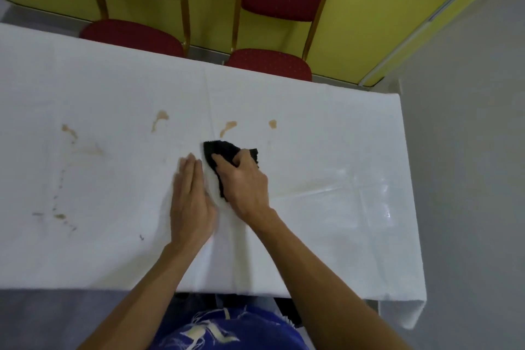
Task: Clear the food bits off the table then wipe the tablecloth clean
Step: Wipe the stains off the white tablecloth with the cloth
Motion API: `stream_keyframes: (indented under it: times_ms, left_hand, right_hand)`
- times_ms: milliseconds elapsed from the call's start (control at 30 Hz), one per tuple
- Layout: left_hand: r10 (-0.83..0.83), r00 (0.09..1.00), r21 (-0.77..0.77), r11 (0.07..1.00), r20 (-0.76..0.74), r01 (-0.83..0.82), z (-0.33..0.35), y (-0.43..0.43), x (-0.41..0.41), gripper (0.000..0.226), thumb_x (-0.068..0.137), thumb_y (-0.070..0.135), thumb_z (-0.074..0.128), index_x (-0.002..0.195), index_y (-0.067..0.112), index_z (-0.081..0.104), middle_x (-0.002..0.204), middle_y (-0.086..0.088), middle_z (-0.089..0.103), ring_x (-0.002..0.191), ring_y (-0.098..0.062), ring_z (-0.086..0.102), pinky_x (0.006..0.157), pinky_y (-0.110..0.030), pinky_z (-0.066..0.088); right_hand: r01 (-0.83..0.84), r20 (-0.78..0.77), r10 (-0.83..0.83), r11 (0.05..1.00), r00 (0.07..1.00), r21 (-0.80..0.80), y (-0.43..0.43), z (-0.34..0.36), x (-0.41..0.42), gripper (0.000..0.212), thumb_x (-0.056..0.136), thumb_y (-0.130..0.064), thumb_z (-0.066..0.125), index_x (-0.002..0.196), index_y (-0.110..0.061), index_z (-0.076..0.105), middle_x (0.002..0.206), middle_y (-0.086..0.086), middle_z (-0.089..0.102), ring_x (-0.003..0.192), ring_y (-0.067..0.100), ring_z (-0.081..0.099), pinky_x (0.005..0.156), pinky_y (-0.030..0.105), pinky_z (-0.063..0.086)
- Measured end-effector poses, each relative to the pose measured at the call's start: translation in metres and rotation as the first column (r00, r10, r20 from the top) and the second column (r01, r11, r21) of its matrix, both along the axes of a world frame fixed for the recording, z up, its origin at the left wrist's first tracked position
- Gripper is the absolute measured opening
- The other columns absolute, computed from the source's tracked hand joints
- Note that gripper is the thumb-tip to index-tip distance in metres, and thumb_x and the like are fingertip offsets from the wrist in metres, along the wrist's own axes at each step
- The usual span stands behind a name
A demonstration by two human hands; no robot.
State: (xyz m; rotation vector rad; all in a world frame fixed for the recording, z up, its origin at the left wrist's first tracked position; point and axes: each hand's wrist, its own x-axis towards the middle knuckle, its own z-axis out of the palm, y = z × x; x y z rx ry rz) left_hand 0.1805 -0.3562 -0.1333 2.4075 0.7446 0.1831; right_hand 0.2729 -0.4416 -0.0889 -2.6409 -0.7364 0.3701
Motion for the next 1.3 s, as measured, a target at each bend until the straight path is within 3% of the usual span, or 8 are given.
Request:
stream_keyframes:
  times_ms: [100, 167, 367, 500, 633, 800, 1100, 1300]
  left_hand:
    - [-0.085, 0.996, 0.106, 0.991, -0.002, 0.085, -0.014, 0.004, -0.011, 0.062, 0.091, -0.012, 0.045, 0.15, -0.005, 0.029, 0.162, -0.015, 0.023, 0.153, -0.025, 0.013, 0.125, -0.041, 0.014]
    - [-0.088, 0.996, 0.12, 0.989, 0.001, 0.087, -0.013, 0.002, -0.009, 0.062, 0.091, -0.01, 0.045, 0.15, -0.004, 0.029, 0.162, -0.015, 0.023, 0.153, -0.025, 0.013, 0.124, -0.041, 0.016]
    - [-0.086, 0.996, 0.119, 0.989, -0.022, 0.088, -0.01, 0.003, -0.011, 0.062, 0.09, -0.009, 0.037, 0.151, -0.003, 0.028, 0.163, -0.014, 0.021, 0.153, -0.024, 0.012, 0.124, -0.041, 0.019]
    - [-0.074, 0.997, 0.089, 0.993, -0.002, 0.074, -0.008, 0.001, -0.011, 0.068, 0.089, -0.008, 0.043, 0.154, 0.002, 0.024, 0.164, -0.011, 0.019, 0.153, -0.02, 0.011, 0.125, -0.039, 0.015]
    - [-0.048, 0.998, 0.065, 0.997, 0.037, 0.046, -0.008, 0.004, -0.01, 0.072, 0.093, 0.0, 0.046, 0.156, 0.01, 0.011, 0.163, -0.005, 0.017, 0.152, -0.014, 0.013, 0.125, -0.038, 0.013]
    - [-0.085, 0.994, 0.139, 0.986, -0.072, 0.094, -0.007, 0.003, -0.011, 0.071, 0.085, -0.01, 0.044, 0.153, 0.0, 0.025, 0.163, -0.013, 0.02, 0.153, -0.023, 0.013, 0.123, -0.043, 0.021]
    - [-0.003, 0.997, 0.101, 0.995, -0.079, 0.011, -0.001, -0.002, -0.006, 0.064, 0.089, -0.009, 0.043, 0.151, -0.002, 0.03, 0.162, -0.012, 0.023, 0.152, -0.024, 0.016, 0.125, -0.042, 0.016]
    - [-0.002, 1.0, 0.022, 1.0, 0.0, 0.002, 0.032, -0.021, 0.069, 0.053, 0.101, 0.014, 0.031, 0.154, 0.007, 0.029, 0.162, -0.006, 0.026, 0.151, -0.02, 0.02, 0.125, -0.036, 0.012]
  right_hand:
    - [-0.028, 0.059, 0.031, 0.998, 0.998, -0.054, -0.043, -0.006, 0.025, 0.023, 0.09, -0.051, 0.054, 0.102, -0.032, 0.056, 0.095, -0.004, 0.061, 0.079, 0.018, 0.059, 0.069, 0.036, 0.048]
    - [0.02, 0.073, -0.013, 0.995, 0.997, -0.095, -0.081, -0.012, 0.048, 0.036, 0.097, -0.029, 0.047, 0.13, -0.039, 0.054, 0.107, 0.004, 0.05, 0.08, 0.024, 0.052, 0.069, 0.038, 0.048]
    - [0.579, 0.033, -0.581, 0.813, 0.813, 0.066, -0.087, -0.005, 0.1, 0.038, 0.102, -0.035, 0.041, 0.137, -0.032, 0.055, 0.111, 0.006, 0.049, 0.081, 0.02, 0.054, 0.082, 0.035, 0.051]
    - [0.168, -0.012, -0.168, 0.979, 0.986, 0.115, 0.017, -0.004, 0.055, 0.037, 0.101, -0.029, 0.04, 0.137, -0.026, 0.049, 0.116, 0.0, 0.043, 0.088, 0.015, 0.048, 0.083, 0.034, 0.046]
    - [-0.165, -0.007, 0.165, 0.986, 0.986, -0.031, 0.071, -0.019, 0.022, 0.046, 0.096, -0.011, 0.045, 0.141, -0.019, 0.042, 0.124, 0.016, 0.042, 0.106, 0.036, 0.047, 0.078, 0.041, 0.041]
    - [-0.1, 0.157, 0.114, 0.99, 0.981, -0.095, 0.018, -0.015, 0.066, 0.047, 0.09, -0.066, 0.044, 0.113, -0.025, 0.047, 0.113, 0.002, 0.059, 0.097, 0.03, 0.06, 0.087, 0.045, 0.049]
    - [0.492, 0.071, -0.489, 0.845, 0.87, -0.21, -0.116, 0.01, 0.171, 0.052, 0.096, -0.017, 0.045, 0.146, -0.03, 0.042, 0.13, 0.019, 0.035, 0.101, 0.045, 0.054, 0.092, 0.045, 0.046]
    - [0.007, 0.062, -0.009, 1.0, 0.998, 0.029, 0.006, -0.002, 0.111, 0.042, 0.095, -0.019, 0.046, 0.137, -0.027, 0.05, 0.12, 0.014, 0.046, 0.093, 0.027, 0.048, 0.082, 0.039, 0.046]
